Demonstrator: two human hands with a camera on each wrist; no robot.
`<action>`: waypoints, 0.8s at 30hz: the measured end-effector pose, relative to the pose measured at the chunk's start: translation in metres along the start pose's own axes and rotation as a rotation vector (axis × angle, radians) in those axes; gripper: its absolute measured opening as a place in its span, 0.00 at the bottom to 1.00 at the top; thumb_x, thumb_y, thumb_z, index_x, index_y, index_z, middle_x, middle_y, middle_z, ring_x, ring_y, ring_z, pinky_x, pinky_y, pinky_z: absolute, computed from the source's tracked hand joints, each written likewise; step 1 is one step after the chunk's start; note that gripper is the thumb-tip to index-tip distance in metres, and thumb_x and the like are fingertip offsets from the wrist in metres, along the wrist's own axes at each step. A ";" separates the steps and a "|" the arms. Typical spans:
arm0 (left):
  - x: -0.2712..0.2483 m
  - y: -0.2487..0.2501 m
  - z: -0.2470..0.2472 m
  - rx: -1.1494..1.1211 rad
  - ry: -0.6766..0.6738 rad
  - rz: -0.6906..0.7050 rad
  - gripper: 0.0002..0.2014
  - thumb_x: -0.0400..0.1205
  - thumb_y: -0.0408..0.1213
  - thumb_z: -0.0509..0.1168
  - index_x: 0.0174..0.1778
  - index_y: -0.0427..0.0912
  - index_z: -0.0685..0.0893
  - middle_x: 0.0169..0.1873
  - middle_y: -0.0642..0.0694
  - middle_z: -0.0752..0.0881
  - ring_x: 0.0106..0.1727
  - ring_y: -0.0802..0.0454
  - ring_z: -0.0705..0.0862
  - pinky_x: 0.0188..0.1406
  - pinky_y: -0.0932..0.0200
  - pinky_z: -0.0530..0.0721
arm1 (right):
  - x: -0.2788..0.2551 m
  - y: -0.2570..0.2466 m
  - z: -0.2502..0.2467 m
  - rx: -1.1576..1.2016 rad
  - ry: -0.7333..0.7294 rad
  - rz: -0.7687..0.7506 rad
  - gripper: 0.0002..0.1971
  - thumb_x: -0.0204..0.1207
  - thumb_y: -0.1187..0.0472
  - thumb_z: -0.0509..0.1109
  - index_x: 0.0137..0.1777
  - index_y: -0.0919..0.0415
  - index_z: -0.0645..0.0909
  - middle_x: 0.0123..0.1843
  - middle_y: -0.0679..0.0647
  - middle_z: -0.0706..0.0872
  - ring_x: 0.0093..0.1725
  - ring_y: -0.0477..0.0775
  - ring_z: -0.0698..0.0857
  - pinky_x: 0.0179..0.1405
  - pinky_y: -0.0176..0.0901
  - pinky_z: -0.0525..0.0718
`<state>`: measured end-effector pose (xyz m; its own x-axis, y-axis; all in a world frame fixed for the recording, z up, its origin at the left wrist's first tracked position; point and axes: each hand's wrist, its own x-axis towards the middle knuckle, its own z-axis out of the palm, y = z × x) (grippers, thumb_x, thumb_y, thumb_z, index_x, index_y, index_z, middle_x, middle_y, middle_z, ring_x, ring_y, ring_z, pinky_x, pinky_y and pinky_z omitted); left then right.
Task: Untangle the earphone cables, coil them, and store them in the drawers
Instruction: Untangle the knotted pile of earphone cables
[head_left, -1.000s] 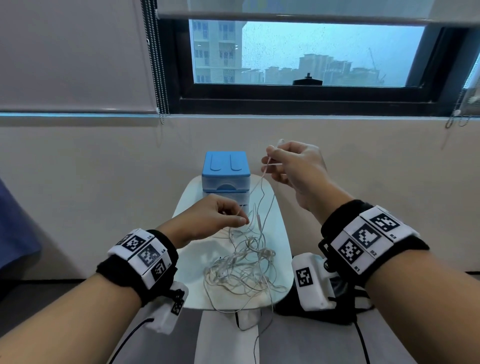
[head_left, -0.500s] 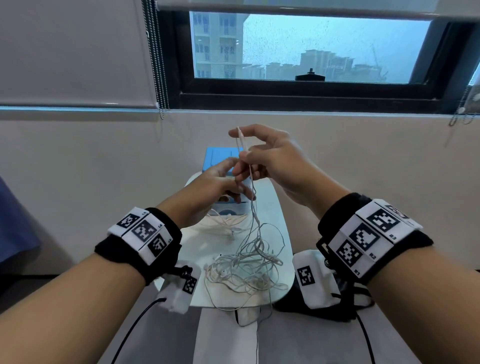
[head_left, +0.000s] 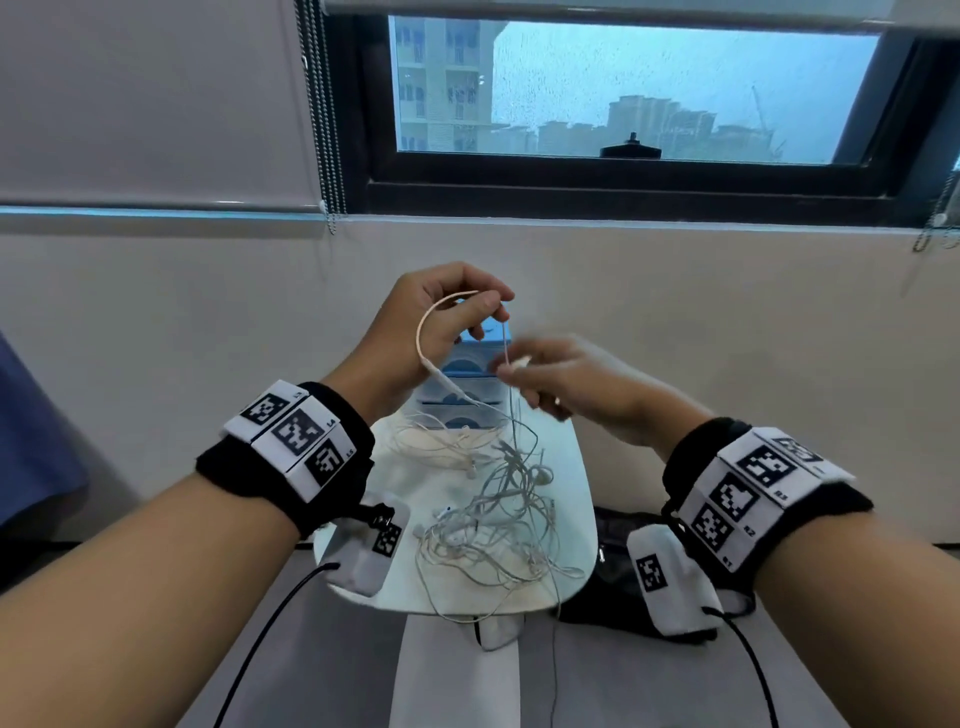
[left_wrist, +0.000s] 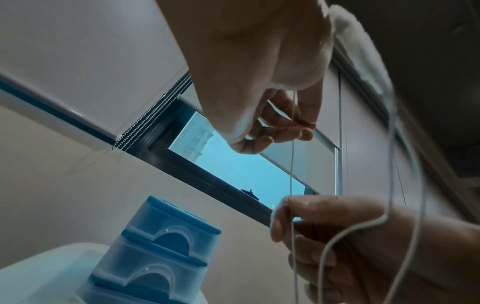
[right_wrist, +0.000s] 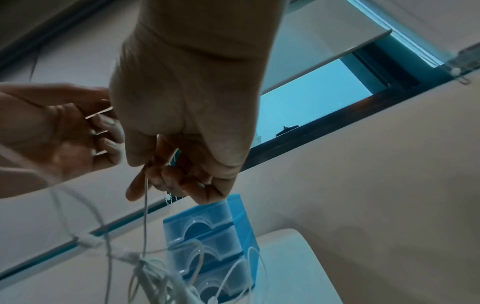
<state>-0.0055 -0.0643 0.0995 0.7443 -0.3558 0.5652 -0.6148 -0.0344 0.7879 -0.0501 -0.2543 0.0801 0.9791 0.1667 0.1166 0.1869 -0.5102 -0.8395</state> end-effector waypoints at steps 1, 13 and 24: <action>0.001 0.002 -0.002 0.016 -0.020 0.013 0.06 0.87 0.32 0.68 0.51 0.42 0.90 0.41 0.47 0.92 0.37 0.60 0.83 0.38 0.66 0.79 | -0.002 0.004 0.002 -0.007 -0.058 0.007 0.13 0.89 0.57 0.66 0.60 0.65 0.87 0.34 0.58 0.74 0.30 0.49 0.70 0.29 0.40 0.68; -0.021 -0.038 0.032 0.015 -0.335 -0.303 0.16 0.76 0.51 0.77 0.60 0.60 0.88 0.43 0.55 0.87 0.43 0.57 0.83 0.43 0.60 0.79 | 0.010 -0.082 -0.013 0.022 0.451 -0.396 0.14 0.90 0.63 0.59 0.45 0.65 0.81 0.42 0.67 0.90 0.38 0.59 0.90 0.30 0.33 0.80; -0.005 -0.021 0.025 0.213 -0.157 -0.262 0.16 0.94 0.38 0.57 0.54 0.38 0.91 0.34 0.47 0.82 0.30 0.58 0.77 0.32 0.66 0.76 | 0.000 -0.061 -0.017 -0.121 0.669 -0.376 0.26 0.79 0.60 0.76 0.75 0.53 0.71 0.33 0.55 0.77 0.31 0.45 0.76 0.33 0.32 0.75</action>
<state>-0.0028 -0.0853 0.0745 0.8448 -0.4475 0.2934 -0.4612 -0.3311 0.8232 -0.0607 -0.2371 0.1405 0.6815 -0.1779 0.7098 0.4858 -0.6155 -0.6206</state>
